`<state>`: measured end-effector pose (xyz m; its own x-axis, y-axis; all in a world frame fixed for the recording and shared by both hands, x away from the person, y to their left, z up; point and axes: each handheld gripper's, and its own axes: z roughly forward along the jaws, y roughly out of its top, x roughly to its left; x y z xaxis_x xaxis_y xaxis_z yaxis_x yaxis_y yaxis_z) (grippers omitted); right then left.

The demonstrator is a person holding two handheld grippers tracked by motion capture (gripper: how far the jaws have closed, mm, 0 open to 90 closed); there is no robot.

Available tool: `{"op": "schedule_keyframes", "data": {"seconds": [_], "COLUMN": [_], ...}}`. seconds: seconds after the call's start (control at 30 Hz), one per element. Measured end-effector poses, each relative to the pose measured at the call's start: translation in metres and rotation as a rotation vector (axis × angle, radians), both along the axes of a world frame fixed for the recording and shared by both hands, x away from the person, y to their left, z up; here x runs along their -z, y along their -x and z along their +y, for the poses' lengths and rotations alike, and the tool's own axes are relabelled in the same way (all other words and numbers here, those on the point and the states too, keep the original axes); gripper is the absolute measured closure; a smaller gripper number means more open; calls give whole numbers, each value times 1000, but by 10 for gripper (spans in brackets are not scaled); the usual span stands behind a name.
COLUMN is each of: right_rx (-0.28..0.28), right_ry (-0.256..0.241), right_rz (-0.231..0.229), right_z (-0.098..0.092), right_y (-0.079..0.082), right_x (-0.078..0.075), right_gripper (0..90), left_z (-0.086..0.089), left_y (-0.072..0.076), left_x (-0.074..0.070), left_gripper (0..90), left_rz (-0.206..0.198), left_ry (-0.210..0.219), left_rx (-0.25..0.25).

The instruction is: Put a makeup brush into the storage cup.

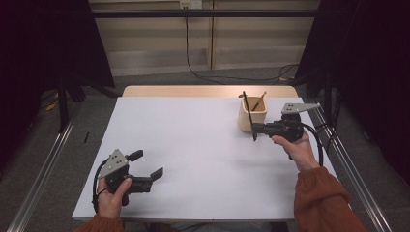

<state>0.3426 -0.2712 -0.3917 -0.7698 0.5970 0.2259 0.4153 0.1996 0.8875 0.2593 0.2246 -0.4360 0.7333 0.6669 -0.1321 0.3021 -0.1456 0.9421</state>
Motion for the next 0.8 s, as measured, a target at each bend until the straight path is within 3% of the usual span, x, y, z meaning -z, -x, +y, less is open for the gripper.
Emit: {"op": "schedule_keyframes", "data": {"seconds": [0.17,0.3,0.47,0.6,0.8], "right_rx": [36,36,4,-50,-118], "right_ry": [-89,-127,-112,-129,-113], "right_rz": [-66,-78,-67,-94,-83], "right_z": [-3,-2,5,17,39], "right_y": [4,5,6,10,11], "right_x": [-7,-12,-11,-22,-21], "right_gripper": [861,861,861,861,861], "left_z": [0,0,0,-3,-1], "left_y": [0,0,0,2,1], "left_x": [0,0,0,-1,-1], "left_gripper": [20,20,20,20,20], "left_rz": [-4,-4,18,4,6], "left_ry": [3,3,2,4,5], "left_rx": [-3,-2,20,30,22]}}
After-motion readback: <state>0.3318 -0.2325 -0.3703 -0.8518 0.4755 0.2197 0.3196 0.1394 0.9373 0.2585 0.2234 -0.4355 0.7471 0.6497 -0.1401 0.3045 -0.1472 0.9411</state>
